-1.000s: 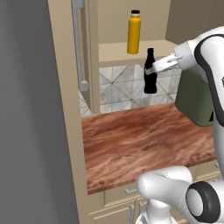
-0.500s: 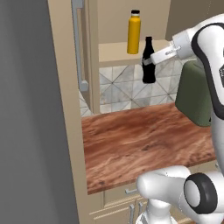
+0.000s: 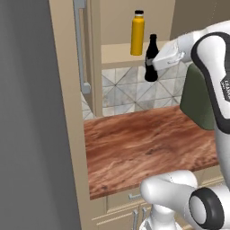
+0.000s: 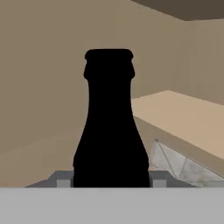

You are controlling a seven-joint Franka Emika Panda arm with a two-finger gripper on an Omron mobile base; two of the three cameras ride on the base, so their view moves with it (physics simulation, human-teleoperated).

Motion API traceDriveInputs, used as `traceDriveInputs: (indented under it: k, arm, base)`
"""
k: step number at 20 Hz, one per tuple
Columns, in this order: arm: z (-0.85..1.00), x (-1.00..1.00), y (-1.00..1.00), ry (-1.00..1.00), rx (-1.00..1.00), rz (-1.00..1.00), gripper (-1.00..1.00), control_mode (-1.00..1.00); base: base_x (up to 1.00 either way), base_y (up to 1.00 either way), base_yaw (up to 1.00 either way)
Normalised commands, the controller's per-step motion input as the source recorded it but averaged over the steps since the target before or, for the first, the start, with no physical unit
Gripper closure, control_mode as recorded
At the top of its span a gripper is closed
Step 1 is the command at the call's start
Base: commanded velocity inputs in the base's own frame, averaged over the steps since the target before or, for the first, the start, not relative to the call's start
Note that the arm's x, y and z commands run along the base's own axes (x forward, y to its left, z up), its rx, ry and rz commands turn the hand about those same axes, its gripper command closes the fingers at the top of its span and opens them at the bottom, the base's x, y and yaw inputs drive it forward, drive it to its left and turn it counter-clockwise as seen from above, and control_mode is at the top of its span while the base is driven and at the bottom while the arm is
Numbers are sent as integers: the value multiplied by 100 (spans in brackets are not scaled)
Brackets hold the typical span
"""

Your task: Pick the water bottle, bottled drink from the counter and place them in the open cabinet.

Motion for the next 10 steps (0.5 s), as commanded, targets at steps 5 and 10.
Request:
traceDriveInputs:
  k: [5, 10]
  arm:
    - [12, 21, 3, -6, 0, -8, 100, -100]
    - [13, 30, 11, 0, 0, -9, 100, -100]
  base:
    - [0, 0, 0]
    - [0, 0, 0]
